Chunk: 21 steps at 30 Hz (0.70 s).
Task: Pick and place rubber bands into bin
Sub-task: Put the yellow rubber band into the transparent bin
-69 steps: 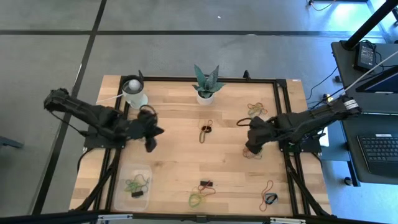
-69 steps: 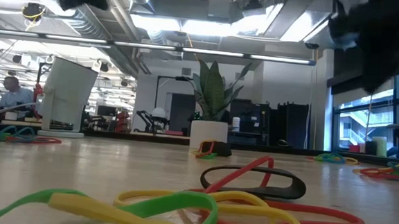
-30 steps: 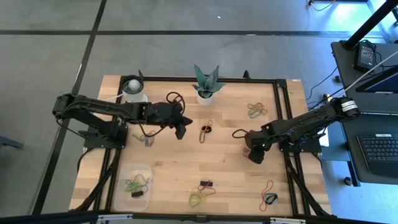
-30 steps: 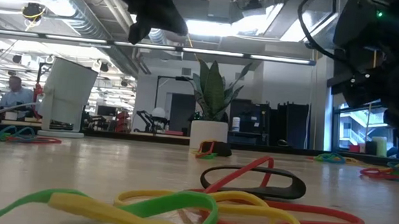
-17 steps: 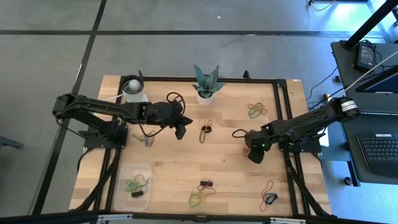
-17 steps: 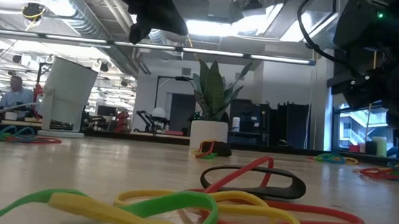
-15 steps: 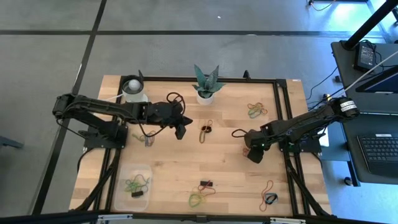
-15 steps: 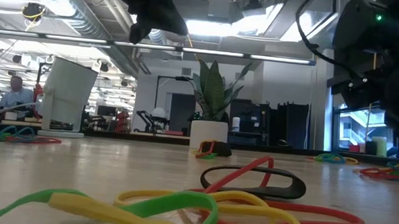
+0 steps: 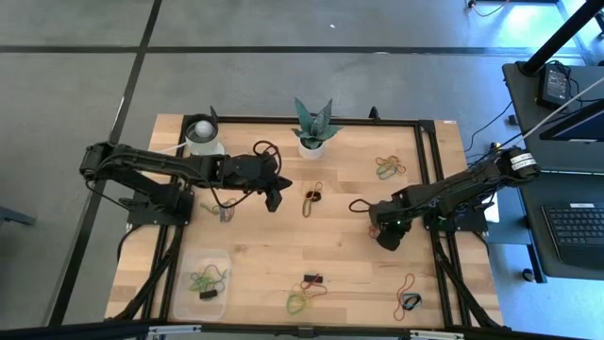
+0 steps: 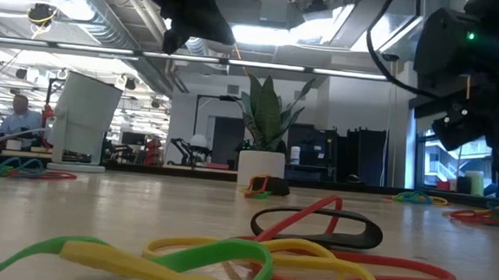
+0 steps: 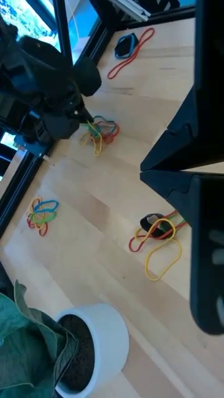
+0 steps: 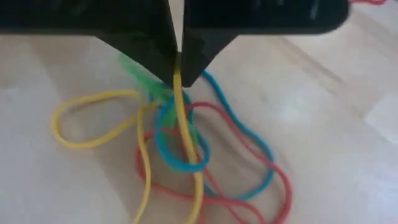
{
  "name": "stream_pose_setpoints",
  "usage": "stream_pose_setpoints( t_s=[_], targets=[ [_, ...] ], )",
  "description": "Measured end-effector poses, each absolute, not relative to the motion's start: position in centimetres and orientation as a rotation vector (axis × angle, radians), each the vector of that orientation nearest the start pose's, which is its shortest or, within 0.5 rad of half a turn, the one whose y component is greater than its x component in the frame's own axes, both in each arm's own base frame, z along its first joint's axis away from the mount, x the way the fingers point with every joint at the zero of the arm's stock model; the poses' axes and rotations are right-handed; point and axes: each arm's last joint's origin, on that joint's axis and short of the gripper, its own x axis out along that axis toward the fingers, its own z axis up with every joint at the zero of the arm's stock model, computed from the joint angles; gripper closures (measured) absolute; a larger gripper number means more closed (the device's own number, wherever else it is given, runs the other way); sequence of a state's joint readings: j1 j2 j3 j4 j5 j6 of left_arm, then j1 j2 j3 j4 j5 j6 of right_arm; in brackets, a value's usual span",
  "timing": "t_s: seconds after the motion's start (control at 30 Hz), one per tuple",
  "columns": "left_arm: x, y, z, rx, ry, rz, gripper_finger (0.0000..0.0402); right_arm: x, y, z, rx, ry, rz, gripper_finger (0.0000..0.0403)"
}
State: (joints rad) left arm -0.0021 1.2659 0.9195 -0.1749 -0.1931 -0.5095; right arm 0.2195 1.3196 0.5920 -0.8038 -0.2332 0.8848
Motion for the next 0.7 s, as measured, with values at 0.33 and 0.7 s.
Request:
stream_pose_setpoints(
  t_s=[0.33,0.7],
  targets=[
    [27.5,0.4,28.1,-0.362,0.482,0.256,0.0398,17.5,4.5,21.5,0.735,1.5,-0.371,0.0398],
    [26.7,0.2,29.1,-0.233,0.467,0.152,0.0398,17.8,4.2,26.3,0.768,1.353,-0.479,0.0394]
  ],
)
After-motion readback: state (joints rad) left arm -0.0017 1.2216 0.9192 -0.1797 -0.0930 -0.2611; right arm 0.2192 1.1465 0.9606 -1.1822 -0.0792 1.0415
